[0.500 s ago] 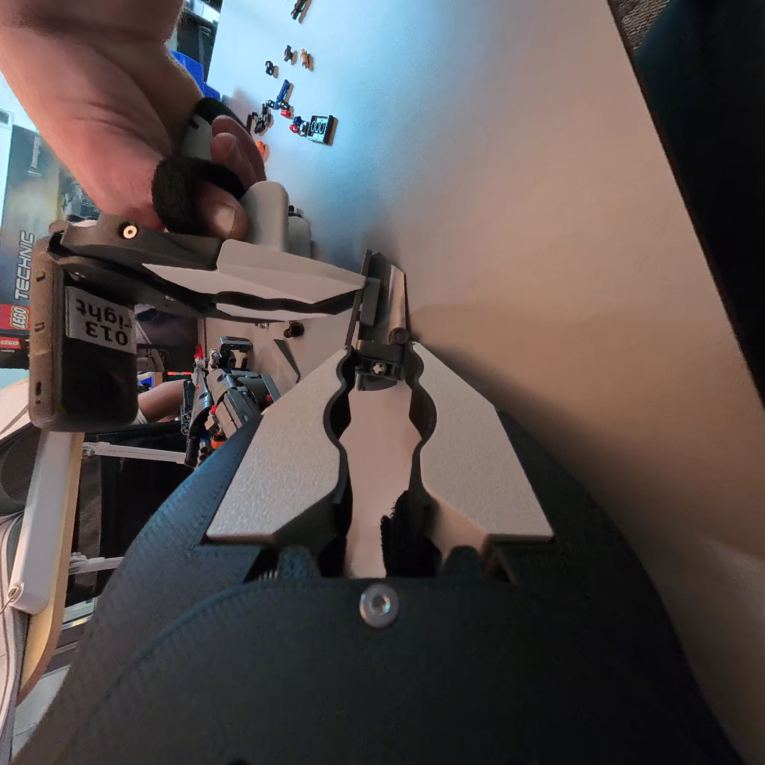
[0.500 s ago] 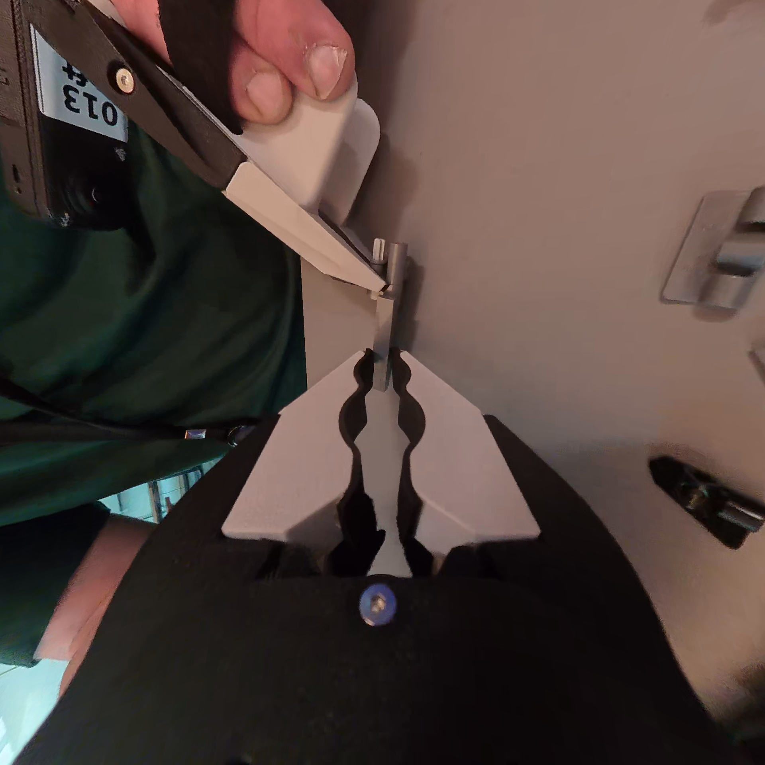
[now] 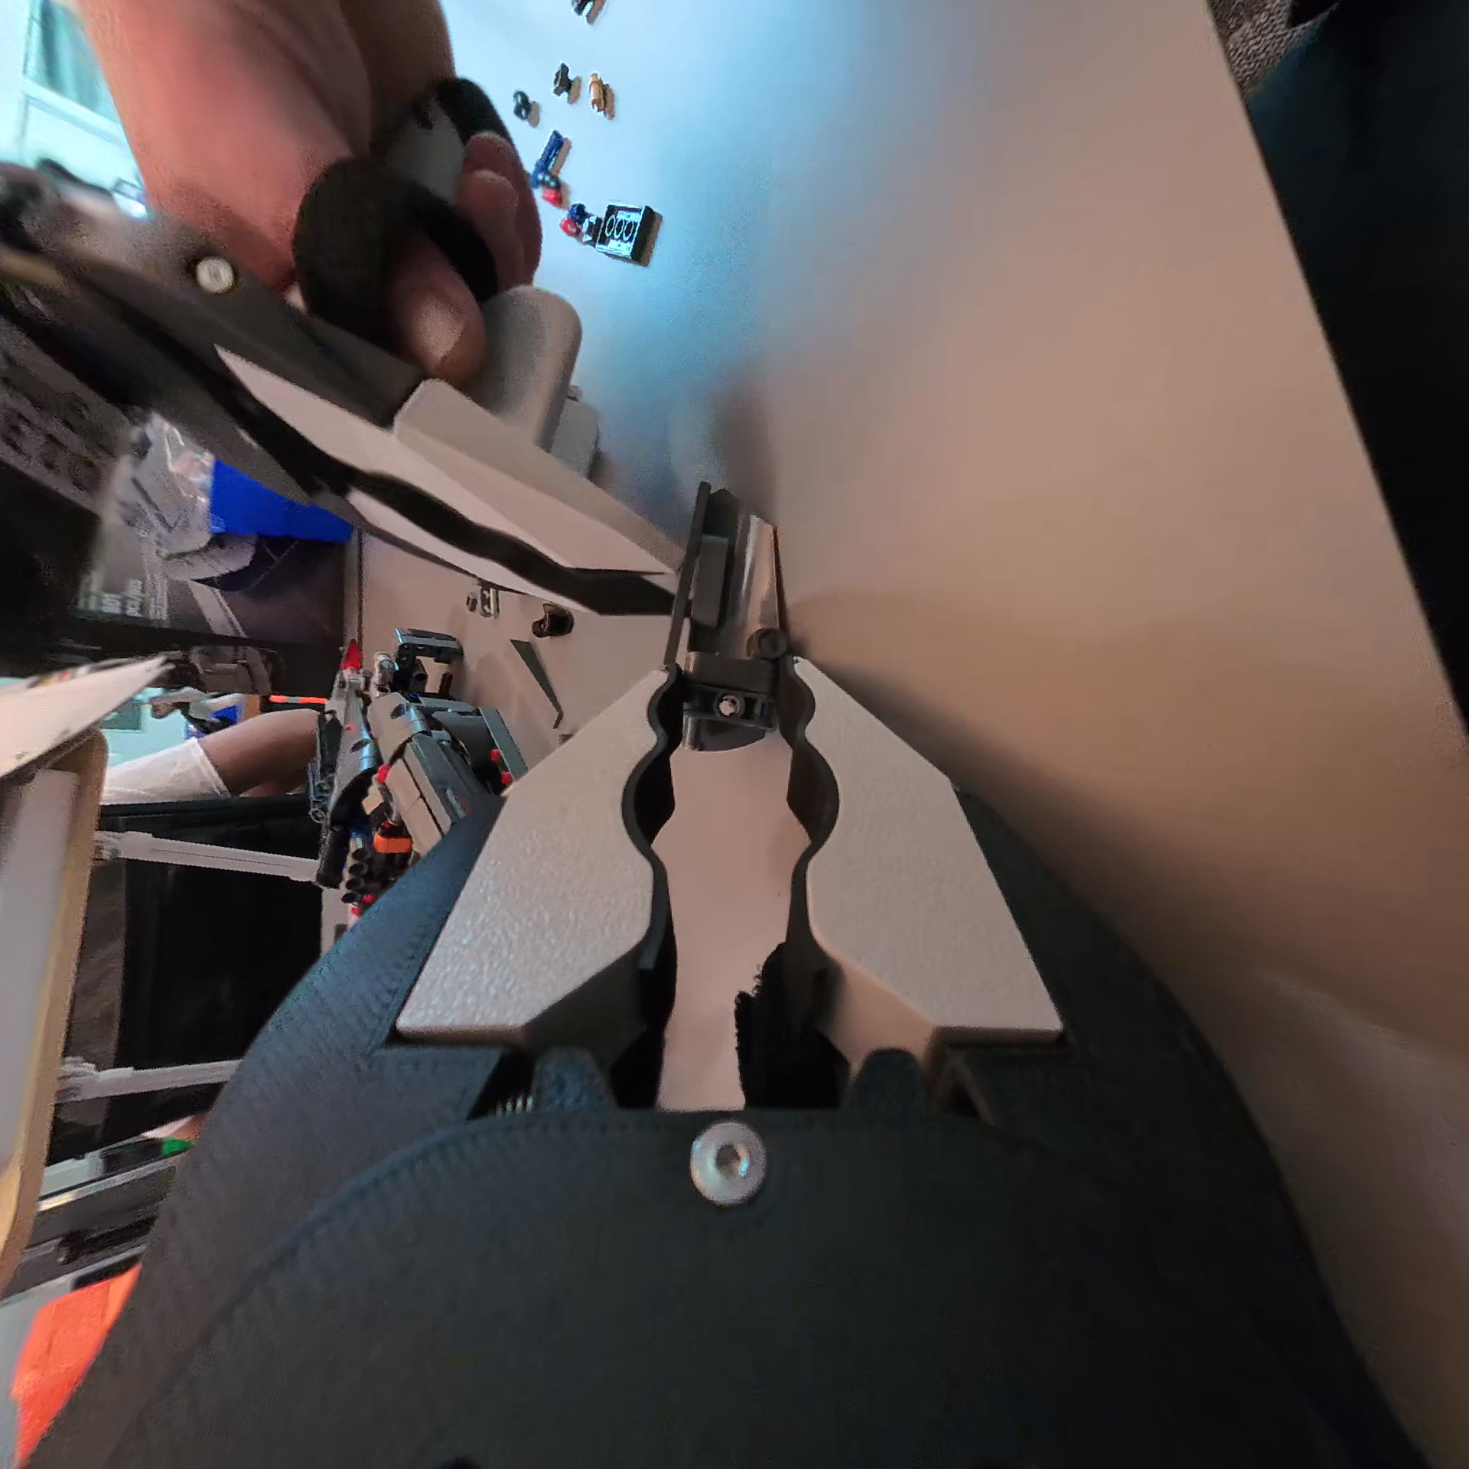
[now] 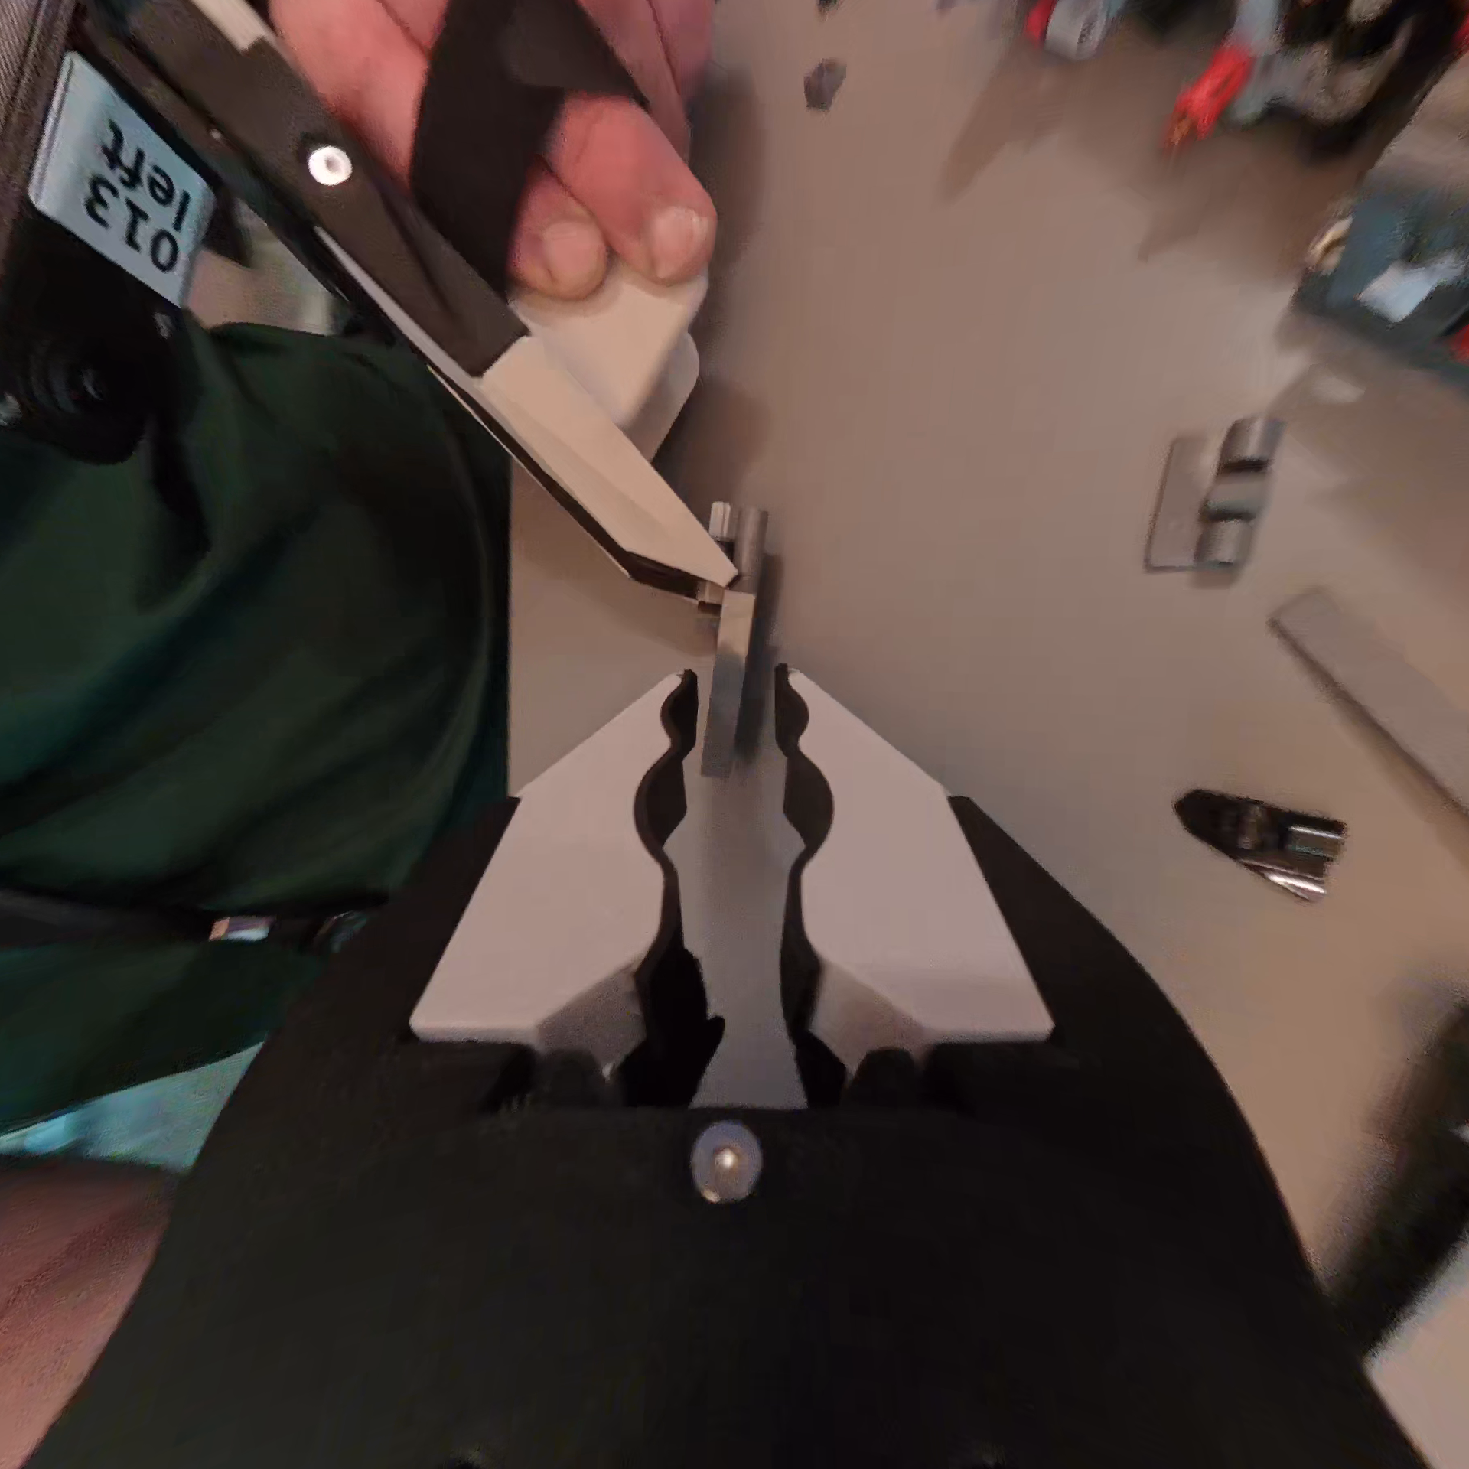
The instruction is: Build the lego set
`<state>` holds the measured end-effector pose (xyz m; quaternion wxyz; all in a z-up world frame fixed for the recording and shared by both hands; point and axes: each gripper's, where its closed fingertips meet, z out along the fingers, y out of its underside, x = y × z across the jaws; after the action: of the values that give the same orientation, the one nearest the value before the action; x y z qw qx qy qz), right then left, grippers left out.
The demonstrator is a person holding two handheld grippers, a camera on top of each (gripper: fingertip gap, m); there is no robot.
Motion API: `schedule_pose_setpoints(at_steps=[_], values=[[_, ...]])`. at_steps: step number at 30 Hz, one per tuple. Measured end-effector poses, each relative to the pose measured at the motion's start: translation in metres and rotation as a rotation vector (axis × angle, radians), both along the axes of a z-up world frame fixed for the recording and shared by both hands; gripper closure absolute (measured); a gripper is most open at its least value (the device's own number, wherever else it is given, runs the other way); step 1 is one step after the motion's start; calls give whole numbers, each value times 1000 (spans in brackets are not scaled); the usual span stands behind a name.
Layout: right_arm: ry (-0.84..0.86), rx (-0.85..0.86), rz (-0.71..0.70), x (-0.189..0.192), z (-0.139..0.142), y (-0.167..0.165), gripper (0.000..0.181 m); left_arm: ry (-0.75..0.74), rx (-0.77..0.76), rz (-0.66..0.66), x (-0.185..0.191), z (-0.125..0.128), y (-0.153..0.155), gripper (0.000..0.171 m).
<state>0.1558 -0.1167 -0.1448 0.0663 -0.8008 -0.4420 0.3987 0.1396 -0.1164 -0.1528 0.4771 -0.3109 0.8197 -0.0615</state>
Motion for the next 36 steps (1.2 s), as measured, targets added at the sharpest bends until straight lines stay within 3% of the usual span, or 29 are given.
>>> schedule_pose_setpoints(at_steps=[5,10,21,31,36], values=[[-73,462,-56,1,8,9,166,29,-110,30,1,-1,2,149],[-174,681,-88,2,-2,7,159,52,-211,61,5,-3,2,149],[-249,788,-86,1,-13,9,170,60,-296,80,5,-3,3,149],[-201,683,-176,1,-13,9,172,57,-337,83,5,-3,4,149],[-203,720,-201,7,-14,6,172,56,-364,85,5,-3,5,149]])
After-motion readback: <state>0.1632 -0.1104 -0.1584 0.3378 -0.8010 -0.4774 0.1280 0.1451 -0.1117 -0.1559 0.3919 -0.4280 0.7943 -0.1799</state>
